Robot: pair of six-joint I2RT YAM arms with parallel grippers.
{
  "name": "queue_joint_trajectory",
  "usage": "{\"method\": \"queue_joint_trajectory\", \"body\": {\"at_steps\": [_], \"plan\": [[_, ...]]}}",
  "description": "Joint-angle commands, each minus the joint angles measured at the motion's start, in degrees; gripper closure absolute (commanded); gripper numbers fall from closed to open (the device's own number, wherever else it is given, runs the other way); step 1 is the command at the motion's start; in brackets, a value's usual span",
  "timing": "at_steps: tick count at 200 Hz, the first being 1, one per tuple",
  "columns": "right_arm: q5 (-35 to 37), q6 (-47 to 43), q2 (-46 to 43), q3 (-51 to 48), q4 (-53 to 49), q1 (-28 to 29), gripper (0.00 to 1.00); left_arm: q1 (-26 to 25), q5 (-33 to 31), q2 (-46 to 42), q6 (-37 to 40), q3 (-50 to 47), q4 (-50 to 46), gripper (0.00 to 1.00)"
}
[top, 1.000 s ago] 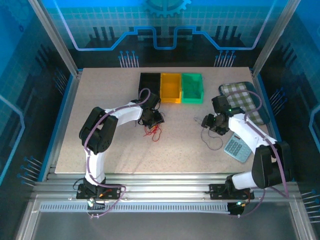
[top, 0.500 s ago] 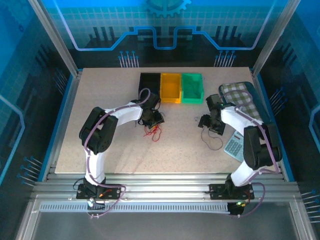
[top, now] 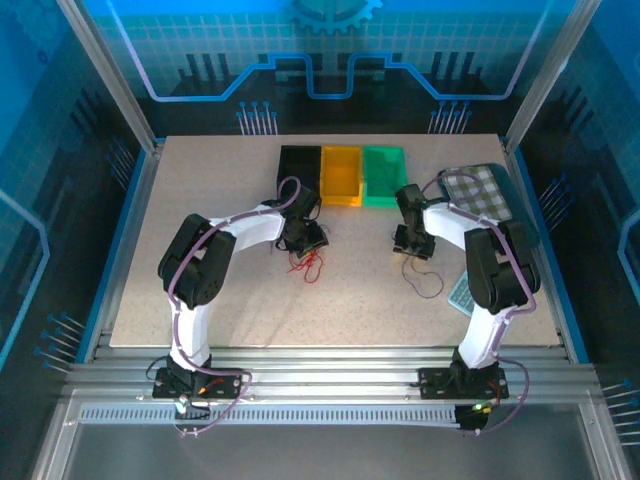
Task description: Untangle the cables
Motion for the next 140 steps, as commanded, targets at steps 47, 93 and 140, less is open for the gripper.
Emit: {"method": "queue_joint_trajectory", "body": {"at_steps": [47, 93, 140], "plan": [[2.0, -0.1, 0.7, -0.5, -1.6, 1.9, 0.89, 0.8, -0.3, 0.8, -0.9, -0.4, -1.6, 0.61], [-1.9, -1.2, -5.2, -1.9, 0.8, 1.2, 1.00, 0.8, -2.3, -1.0, -2.1, -2.1, -1.6, 0.61], [-3.2, -1.1, -13.7, 2.9, -2.6, 0.7, 1.00, 1.2, -7.6, -2.0, -5.5, -2.5, -6.6, 0.61]]}}
